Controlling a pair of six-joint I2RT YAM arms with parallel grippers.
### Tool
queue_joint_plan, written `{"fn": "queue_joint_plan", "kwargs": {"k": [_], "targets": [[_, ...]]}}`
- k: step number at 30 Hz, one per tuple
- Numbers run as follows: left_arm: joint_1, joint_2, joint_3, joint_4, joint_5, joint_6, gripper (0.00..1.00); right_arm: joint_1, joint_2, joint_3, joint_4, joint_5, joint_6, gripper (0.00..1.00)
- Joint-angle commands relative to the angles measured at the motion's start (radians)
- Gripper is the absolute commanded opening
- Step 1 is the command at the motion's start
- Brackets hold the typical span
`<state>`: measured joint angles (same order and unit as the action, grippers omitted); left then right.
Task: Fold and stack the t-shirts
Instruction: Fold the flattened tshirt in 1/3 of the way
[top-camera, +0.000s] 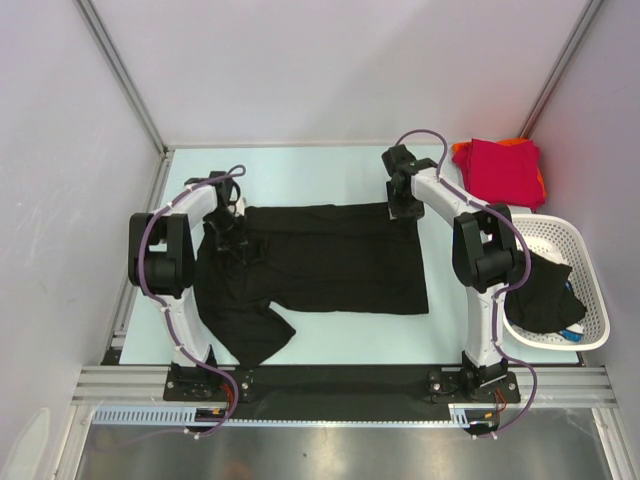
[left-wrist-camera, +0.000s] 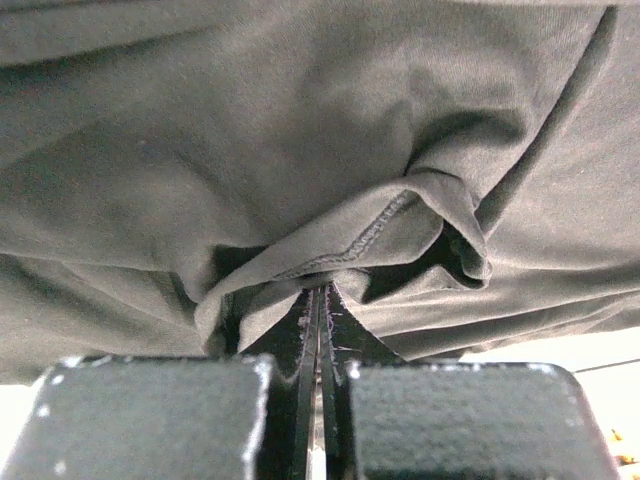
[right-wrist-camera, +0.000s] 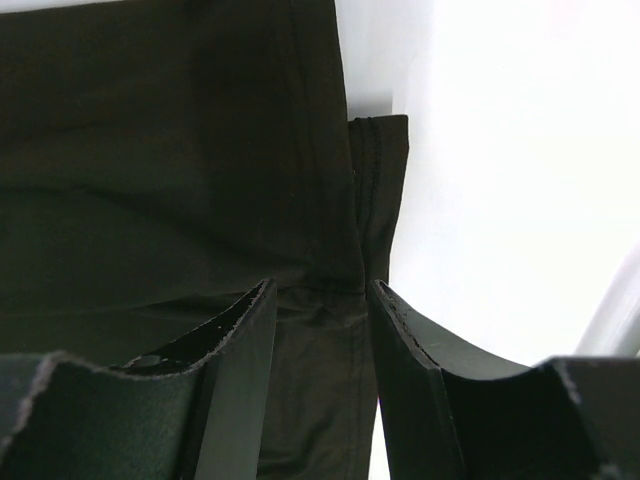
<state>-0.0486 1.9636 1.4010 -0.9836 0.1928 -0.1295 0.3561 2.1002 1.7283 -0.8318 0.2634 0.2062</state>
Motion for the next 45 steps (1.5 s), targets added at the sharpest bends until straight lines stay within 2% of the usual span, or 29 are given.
{"fn": "queue_joint_plan", "kwargs": {"k": [1, 11, 17, 18, 19, 22, 25, 41, 44, 45], "targets": [[-0.017, -0.034, -0.011, -0.026, 0.008, 0.014, 0.0, 0.004, -0.04, -0.01, 0.01, 0.004, -0.017, 0.47], [-0.106, -0.075, -0.082, -0.061, 0.066, 0.007, 0.0, 0.003, -0.042, -0.019, 0.017, -0.009, -0.027, 0.47], [-0.171, -0.112, -0.074, -0.101, 0.077, -0.002, 0.02, 0.001, -0.049, -0.038, 0.026, -0.018, -0.027, 0.47], [-0.172, -0.135, -0.065, -0.105, 0.062, -0.005, 0.09, 0.004, -0.051, -0.041, 0.025, -0.019, -0.027, 0.47], [-0.174, -0.152, -0.044, -0.107, 0.042, -0.012, 0.3, 0.004, -0.051, -0.042, 0.026, -0.021, -0.027, 0.46], [-0.171, -0.199, 0.013, -0.102, -0.094, -0.019, 0.52, 0.003, -0.054, -0.053, 0.031, -0.027, -0.027, 0.46], [-0.165, -0.201, 0.056, -0.104, -0.179, -0.019, 0.57, 0.006, -0.055, -0.059, 0.037, -0.033, -0.025, 0.46], [-0.122, 0.046, 0.108, 0.005, -0.165, 0.01, 0.57, 0.004, -0.074, -0.078, 0.03, -0.013, -0.034, 0.46], [-0.12, 0.084, 0.128, 0.0, -0.164, 0.021, 0.51, 0.001, -0.069, -0.073, 0.031, -0.013, -0.034, 0.46], [-0.12, 0.086, 0.131, 0.002, -0.156, 0.021, 0.36, 0.0, -0.071, -0.07, 0.03, -0.013, -0.036, 0.46]]}}
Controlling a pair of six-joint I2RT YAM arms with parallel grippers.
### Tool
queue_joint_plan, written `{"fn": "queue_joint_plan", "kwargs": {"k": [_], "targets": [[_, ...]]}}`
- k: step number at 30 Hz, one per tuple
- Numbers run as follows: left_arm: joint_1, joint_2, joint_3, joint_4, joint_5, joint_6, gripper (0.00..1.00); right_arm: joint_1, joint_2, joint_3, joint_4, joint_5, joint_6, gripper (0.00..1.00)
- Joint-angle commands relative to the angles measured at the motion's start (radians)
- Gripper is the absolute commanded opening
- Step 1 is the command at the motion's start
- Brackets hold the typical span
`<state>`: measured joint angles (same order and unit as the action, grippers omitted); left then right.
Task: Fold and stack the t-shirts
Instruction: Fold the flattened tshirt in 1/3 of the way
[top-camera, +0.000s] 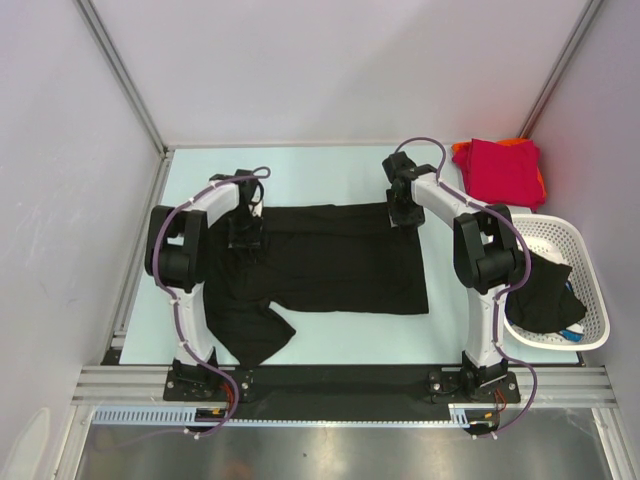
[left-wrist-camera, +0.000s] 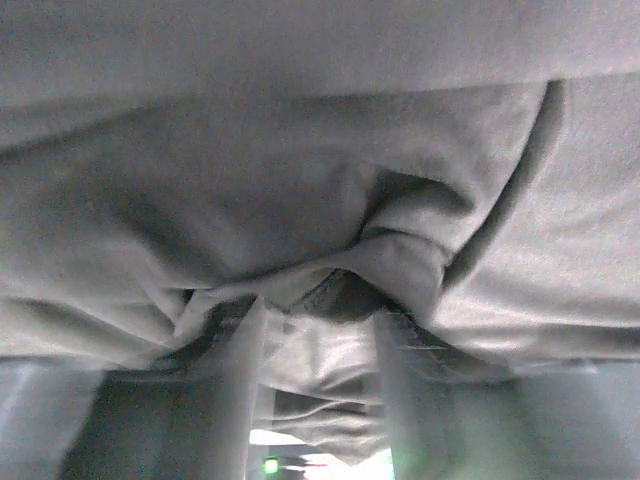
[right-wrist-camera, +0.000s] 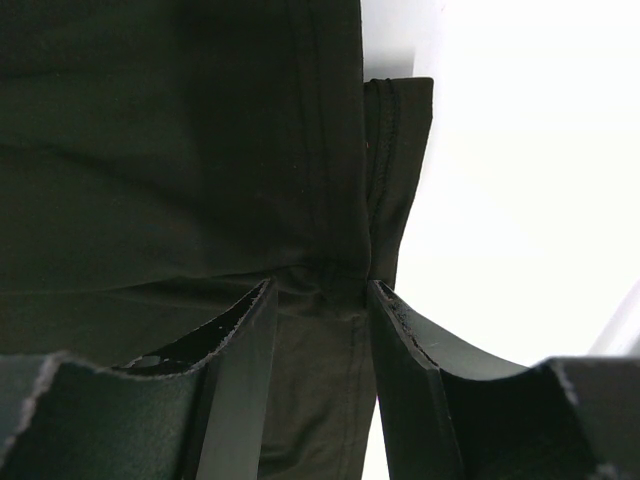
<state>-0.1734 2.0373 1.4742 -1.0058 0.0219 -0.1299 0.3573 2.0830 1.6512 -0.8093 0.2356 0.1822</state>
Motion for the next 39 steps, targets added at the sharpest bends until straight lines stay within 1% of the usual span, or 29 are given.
{"fn": "queue_joint_plan", "kwargs": {"k": [1, 3, 8, 13, 16, 19, 20, 22, 23, 24, 25, 30, 32, 36, 38, 39], "targets": [[0.005, 0.012, 0.061, 0.022, 0.018, 0.022, 0.25, 0.0, -0.052, 0.007, 0.007, 0.014, -0.012, 0.46], [0.005, 0.006, 0.063, 0.019, 0.042, 0.023, 0.01, -0.003, -0.049, 0.015, 0.002, 0.014, -0.012, 0.46], [0.003, -0.066, 0.04, -0.013, 0.062, 0.023, 0.0, -0.001, -0.038, 0.028, -0.002, 0.01, -0.01, 0.46], [0.002, -0.147, -0.023, -0.066, 0.079, 0.01, 0.0, 0.002, -0.026, 0.044, -0.004, 0.001, -0.01, 0.46], [-0.006, -0.173, -0.061, -0.092, 0.069, -0.01, 0.0, 0.005, -0.014, 0.056, -0.008, -0.002, -0.012, 0.46], [-0.017, -0.187, -0.098, -0.102, 0.105, -0.014, 0.01, 0.008, -0.003, 0.068, -0.011, -0.009, -0.01, 0.46], [-0.018, -0.187, -0.11, -0.111, 0.127, -0.017, 0.27, 0.009, -0.001, 0.071, -0.013, -0.009, -0.012, 0.46], [-0.034, -0.186, -0.107, -0.122, 0.125, -0.027, 0.57, 0.011, 0.003, 0.082, -0.017, -0.012, -0.012, 0.46], [-0.038, -0.195, -0.101, -0.131, 0.118, -0.03, 0.65, 0.011, 0.005, 0.085, -0.016, -0.012, -0.012, 0.46], [-0.04, -0.201, -0.095, -0.134, 0.116, -0.033, 0.71, 0.012, 0.005, 0.09, -0.018, -0.01, -0.012, 0.46], [-0.04, -0.207, -0.075, -0.136, 0.107, -0.034, 0.73, 0.009, 0.005, 0.091, -0.018, -0.012, -0.012, 0.46], [-0.035, -0.268, 0.012, -0.123, 0.018, -0.045, 0.76, 0.017, 0.002, 0.093, -0.014, -0.012, -0.012, 0.46], [-0.025, -0.295, 0.029, -0.105, 0.007, -0.057, 0.77, 0.019, 0.003, 0.091, -0.013, -0.012, -0.01, 0.46], [0.011, -0.338, 0.023, -0.021, 0.016, -0.08, 0.75, 0.02, 0.008, 0.102, -0.011, -0.015, -0.012, 0.46], [0.026, -0.31, 0.015, -0.004, 0.021, -0.07, 0.74, 0.022, 0.017, 0.116, -0.016, -0.018, -0.012, 0.46], [0.028, -0.289, 0.017, -0.005, 0.03, -0.059, 0.67, 0.023, 0.017, 0.117, -0.017, -0.019, -0.01, 0.46]]}}
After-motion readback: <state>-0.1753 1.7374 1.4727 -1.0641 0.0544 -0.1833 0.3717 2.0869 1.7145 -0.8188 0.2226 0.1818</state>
